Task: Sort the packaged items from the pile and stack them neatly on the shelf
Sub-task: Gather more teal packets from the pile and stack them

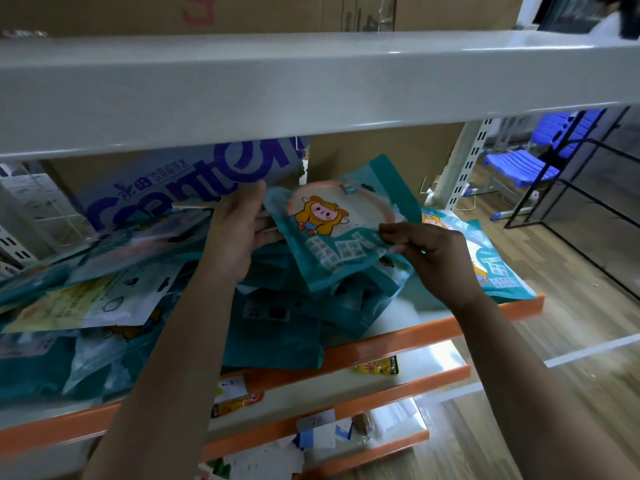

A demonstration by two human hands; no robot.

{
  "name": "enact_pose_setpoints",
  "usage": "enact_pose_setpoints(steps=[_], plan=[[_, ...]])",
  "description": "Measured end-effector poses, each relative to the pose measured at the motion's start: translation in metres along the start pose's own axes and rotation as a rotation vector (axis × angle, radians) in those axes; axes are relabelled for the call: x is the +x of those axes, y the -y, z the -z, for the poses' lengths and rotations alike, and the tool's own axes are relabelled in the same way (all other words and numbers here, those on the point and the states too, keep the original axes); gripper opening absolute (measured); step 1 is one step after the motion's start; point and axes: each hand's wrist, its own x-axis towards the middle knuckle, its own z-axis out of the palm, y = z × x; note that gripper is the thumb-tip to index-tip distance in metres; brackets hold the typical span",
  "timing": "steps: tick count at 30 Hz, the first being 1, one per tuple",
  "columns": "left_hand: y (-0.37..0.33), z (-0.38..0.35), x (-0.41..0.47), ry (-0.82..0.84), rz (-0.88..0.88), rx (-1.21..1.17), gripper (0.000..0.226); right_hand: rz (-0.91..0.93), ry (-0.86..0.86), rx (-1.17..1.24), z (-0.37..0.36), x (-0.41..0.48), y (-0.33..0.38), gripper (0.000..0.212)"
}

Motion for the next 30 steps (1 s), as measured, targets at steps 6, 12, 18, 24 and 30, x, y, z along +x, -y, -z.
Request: enact_pose_setpoints(steps=[6,12,18,24,30], plan=[[-0.001,0.004,-0.006,0.138,-0.046,0.179,0.030,-0.002,0.077,0.024,0.006,0.001,-0.004,0.008],[-0.008,0.019,-0.015,0.438,0.036,0.386,0.048,-0.303,-0.019,0.465,0.007,0.004,0.004,0.049],[0.005,0.011,-0.021,0.336,0.031,0.301,0.018,-0.397,-0.128,0.510,-0.002,0.013,0.019,0.045],[0.018,0.012,-0.026,0.198,-0.092,0.259,0.023,-0.485,-0.245,0.593,-0.020,0.013,0.031,0.034],[0.028,-0.001,-0.039,0.105,-0.086,0.154,0.027,-0.638,-0.159,0.452,-0.031,0.008,0.029,0.022]])
